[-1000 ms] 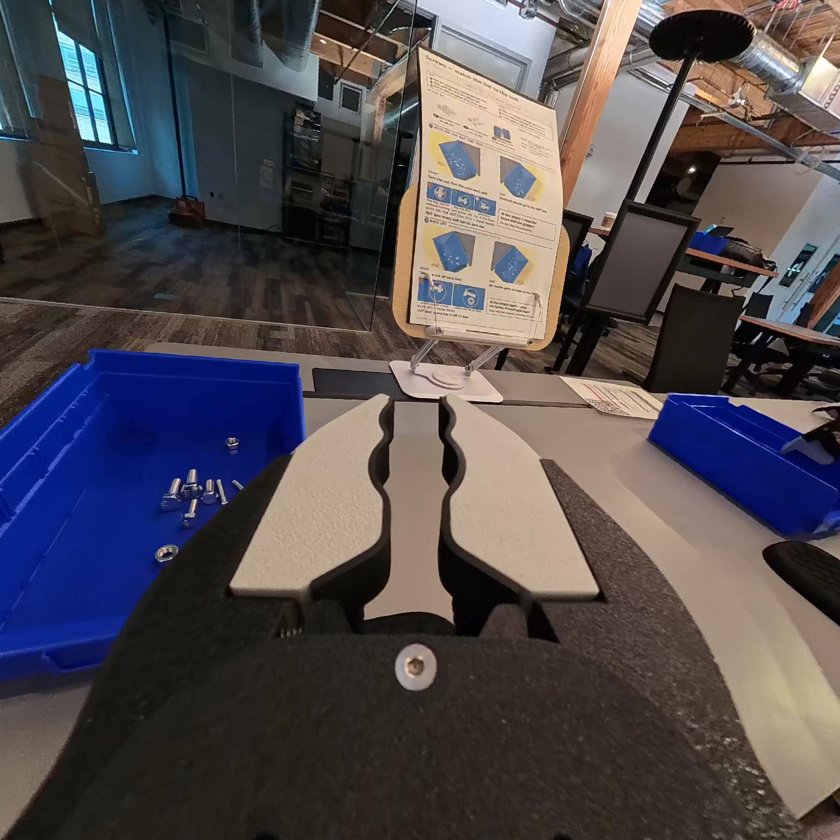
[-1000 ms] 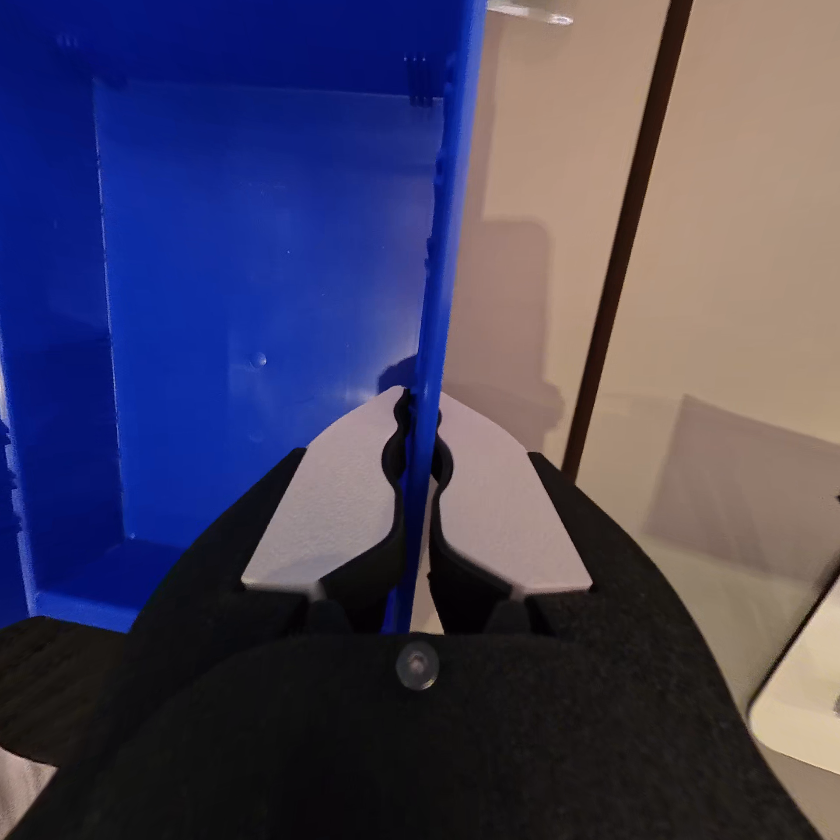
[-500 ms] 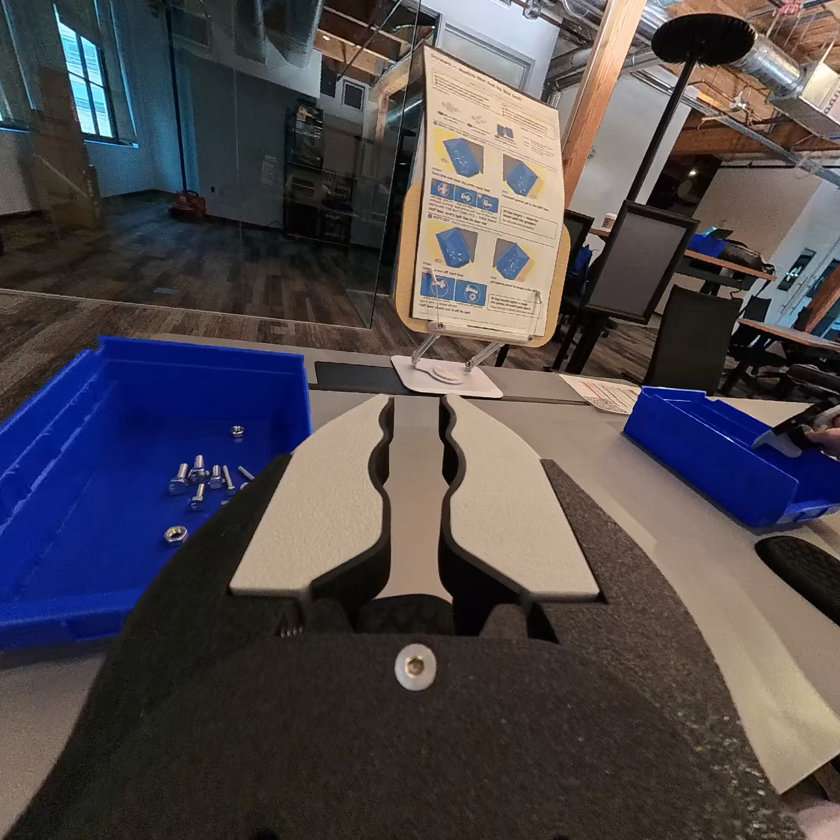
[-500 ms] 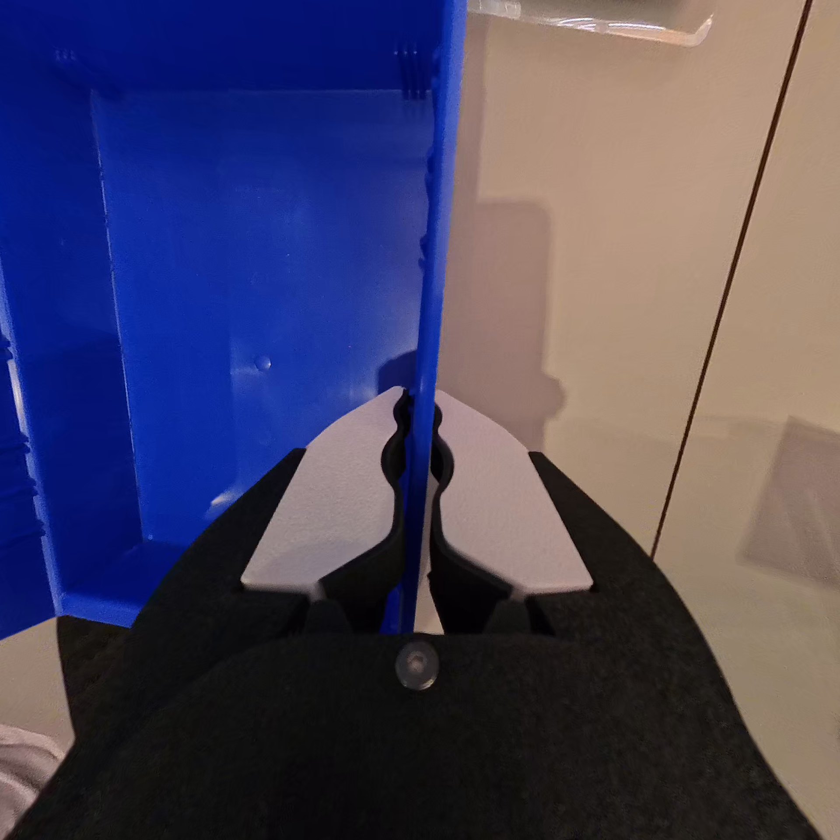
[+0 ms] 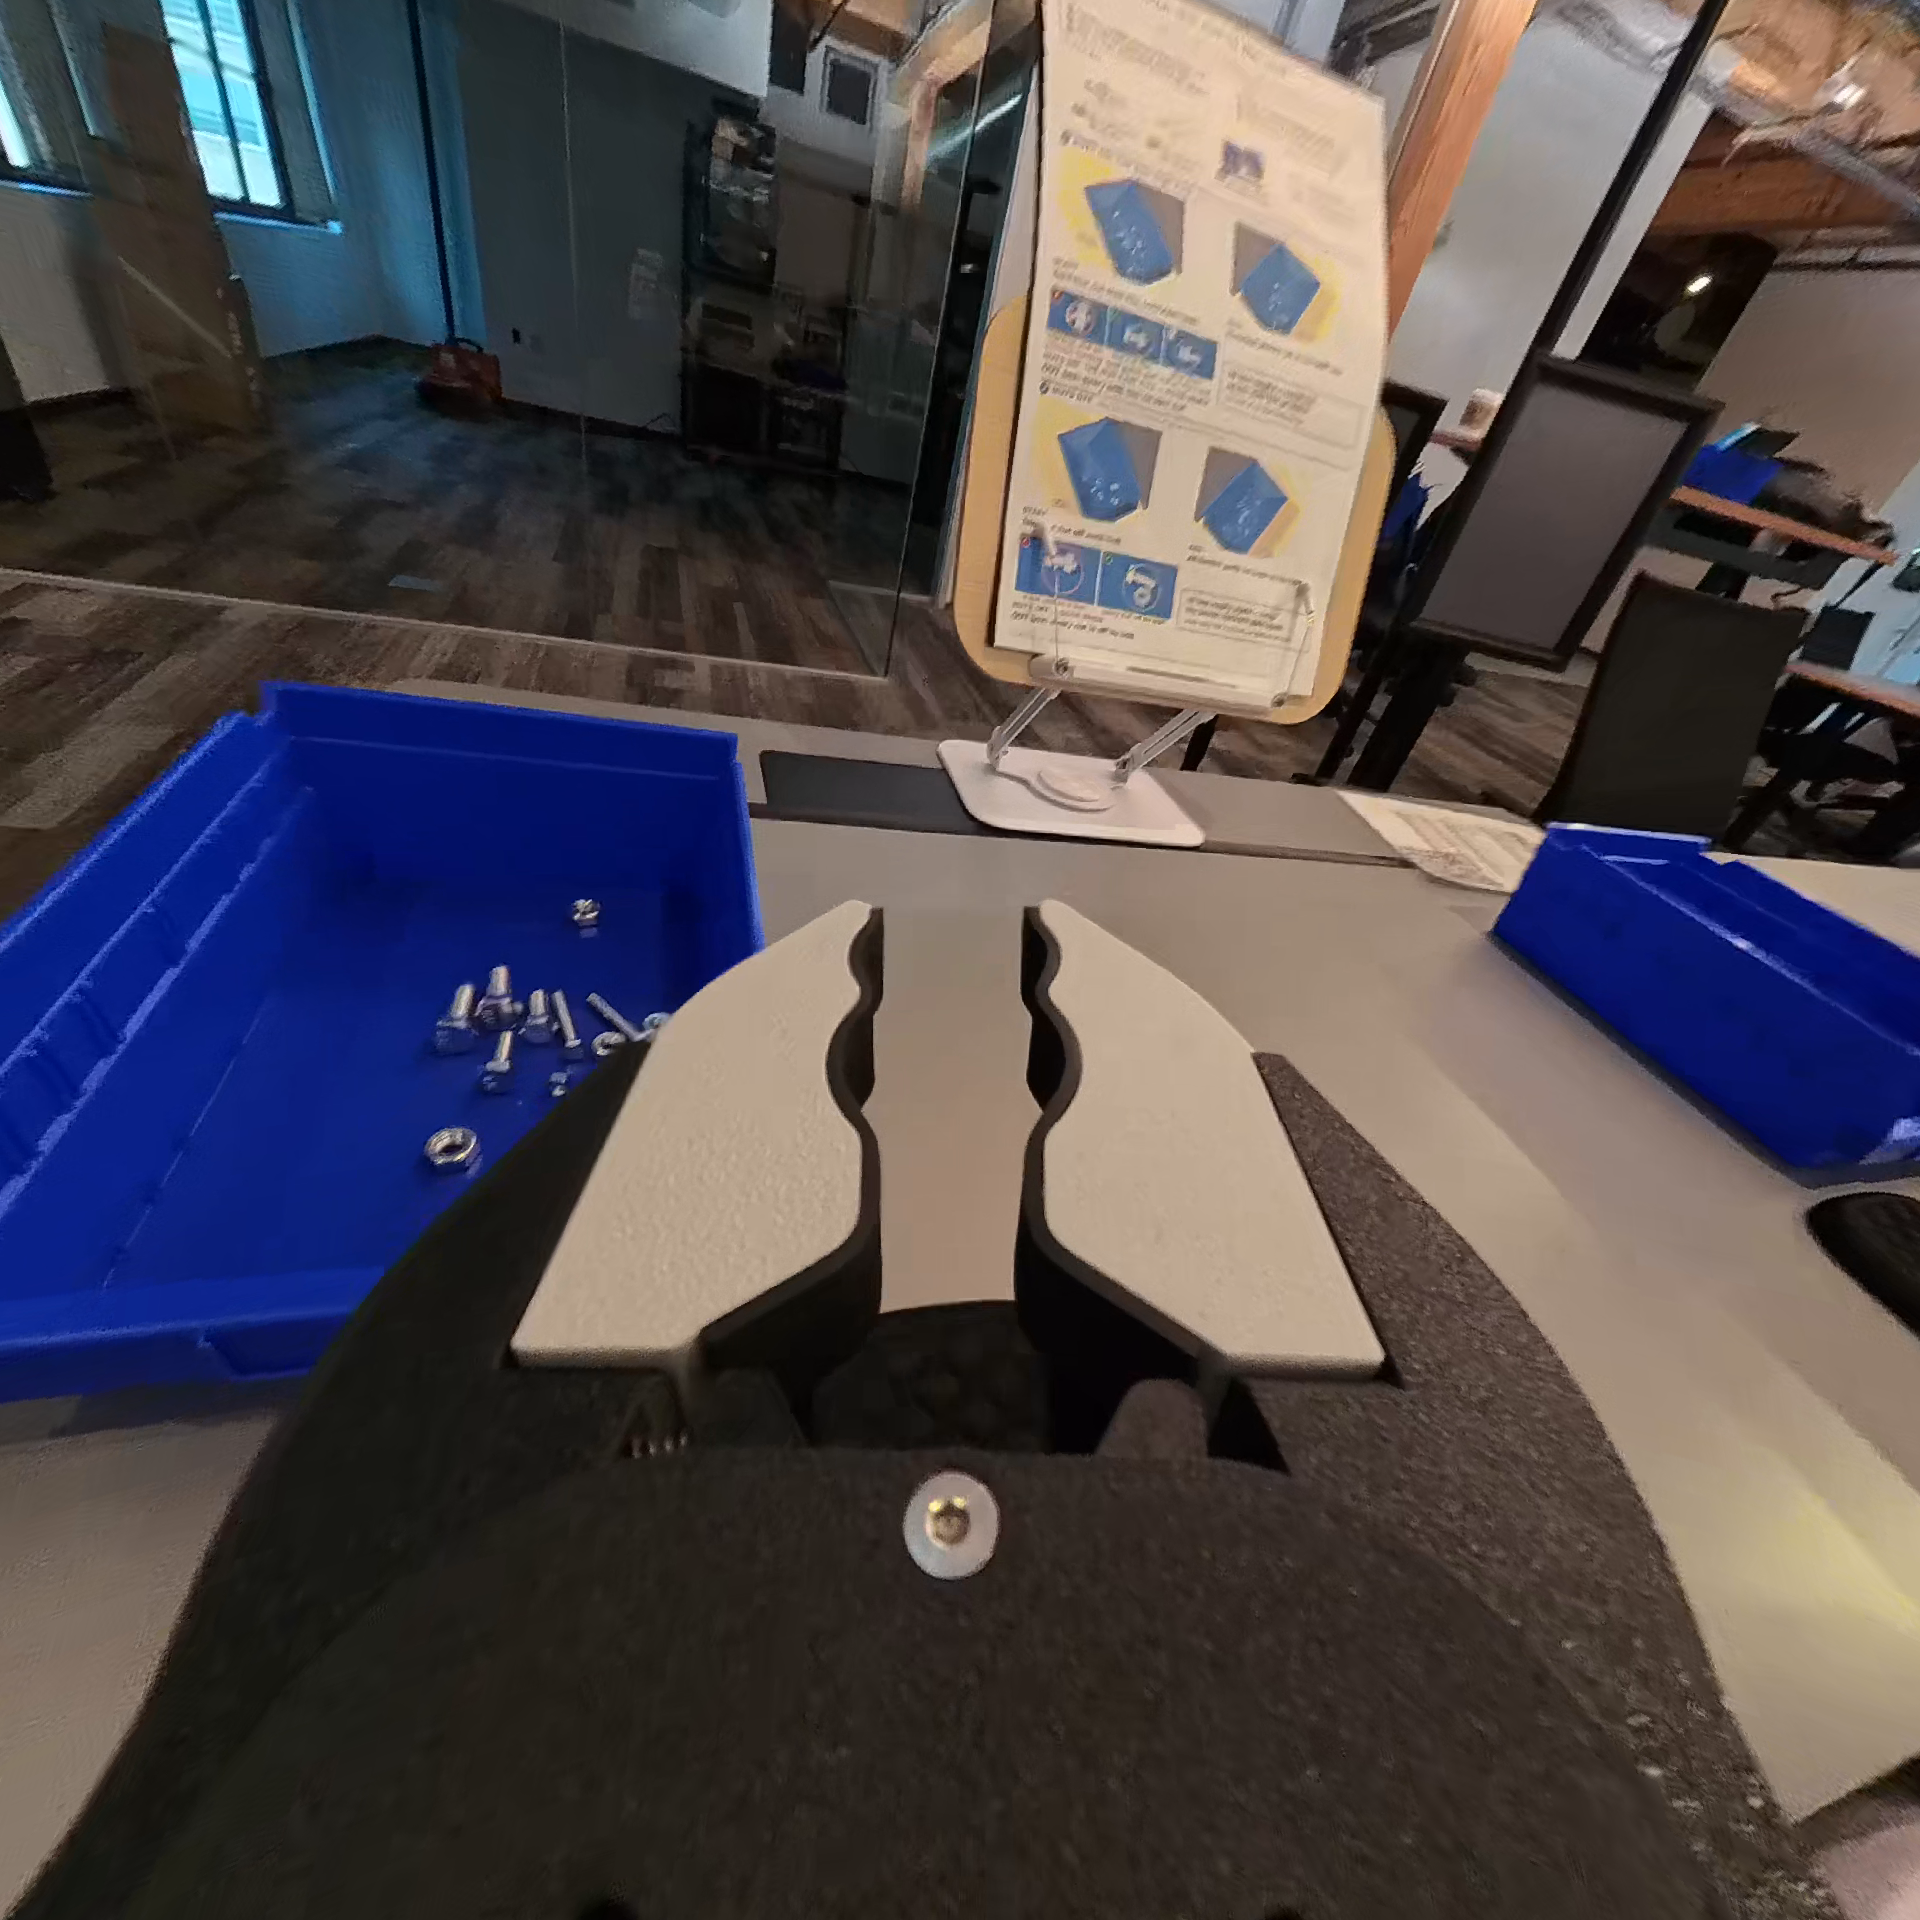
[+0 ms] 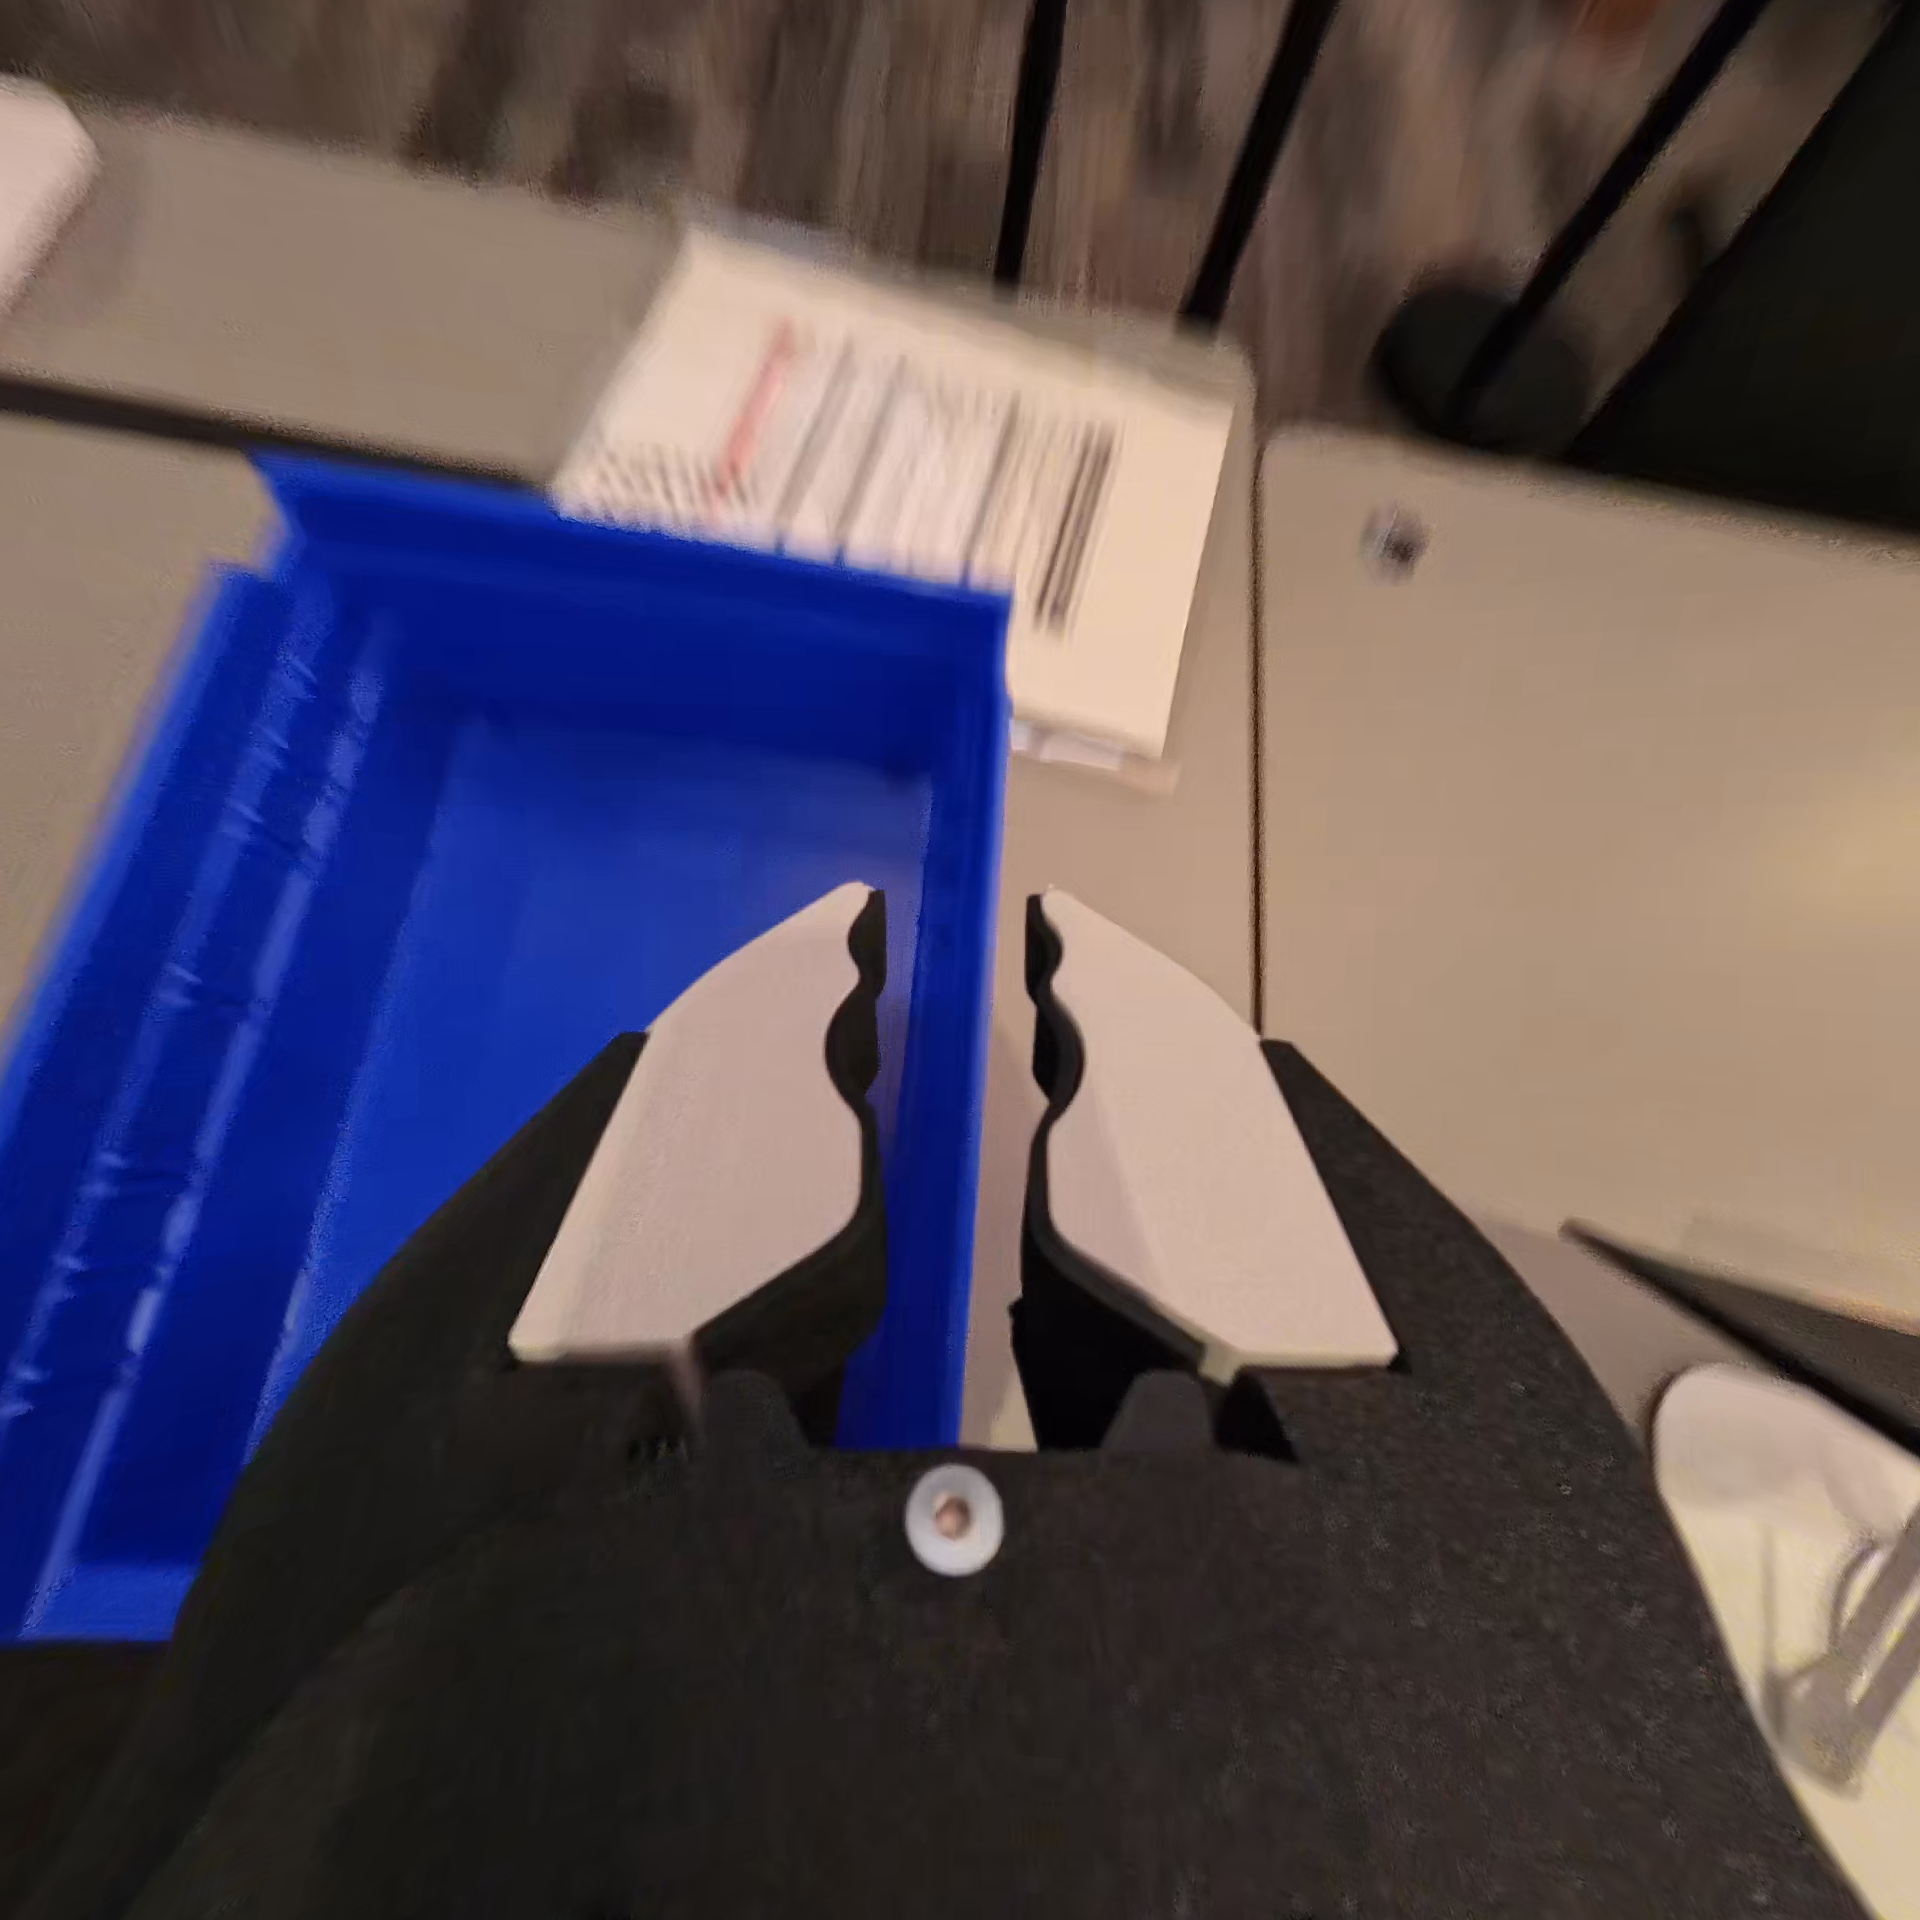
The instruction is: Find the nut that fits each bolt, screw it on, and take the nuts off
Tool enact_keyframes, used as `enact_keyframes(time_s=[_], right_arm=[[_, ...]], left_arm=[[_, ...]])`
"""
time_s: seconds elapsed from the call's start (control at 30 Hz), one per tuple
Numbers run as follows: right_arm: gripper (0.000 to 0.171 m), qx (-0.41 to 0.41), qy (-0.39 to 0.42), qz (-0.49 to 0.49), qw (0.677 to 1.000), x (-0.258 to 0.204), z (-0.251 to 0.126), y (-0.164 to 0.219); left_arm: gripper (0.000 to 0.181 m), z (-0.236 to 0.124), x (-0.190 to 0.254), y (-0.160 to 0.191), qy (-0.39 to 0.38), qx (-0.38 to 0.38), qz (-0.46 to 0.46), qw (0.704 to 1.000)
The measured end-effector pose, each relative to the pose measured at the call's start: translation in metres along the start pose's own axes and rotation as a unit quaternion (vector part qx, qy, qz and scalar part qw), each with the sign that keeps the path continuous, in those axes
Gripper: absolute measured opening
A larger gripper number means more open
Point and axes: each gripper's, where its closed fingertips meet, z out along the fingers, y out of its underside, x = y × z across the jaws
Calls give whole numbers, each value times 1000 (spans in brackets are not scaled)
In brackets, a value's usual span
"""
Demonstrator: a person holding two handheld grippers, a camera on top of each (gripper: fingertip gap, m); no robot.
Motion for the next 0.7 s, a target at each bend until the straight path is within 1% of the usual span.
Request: enact_keyframes(time_s=[0.03,0.1,0.2,0.23,0.3,0.37,0.43,0.57,0.6,0.63,0.67,0.7], right_arm=[[26,55,5,-19,998,-11,-17,-23],[34,166,-24,-36,985,-46,-53,-66],[45,312,-102,-11,944,-101,-99,-114],[47,332,-133,1,934,-117,-108,-124],[44,317,-200,24,927,-148,-116,-133],[42,312,-244,33,918,-172,-121,-140],[44,321,-259,28,911,-187,-124,-146],[44,320,-263,5,910,-205,-117,-140],[44,311,-269,-6,911,-209,-114,-138],[45,298,-272,-19,915,-211,-110,-134],[44,286,-272,-29,919,-212,-106,-129],[44,276,-269,-36,922,-211,-102,-126]], left_arm=[[26,3,-4,4,-11,-13,5,1000],[31,14,-13,15,-42,-45,17,998],[43,34,-19,37,-74,-104,39,991],[45,41,-22,43,-91,-119,50,987],[47,54,-29,55,-123,-146,69,979],[48,65,-43,65,-166,-170,100,966],[49,77,-54,80,-186,-205,110,954],[48,90,-71,115,-214,-287,110,927],[41,93,-73,120,-217,-296,109,924],[28,97,-74,124,-215,-299,104,924],[20,100,-76,126,-218,-299,102,923],[5,102,-80,125,-229,-297,112,920]])
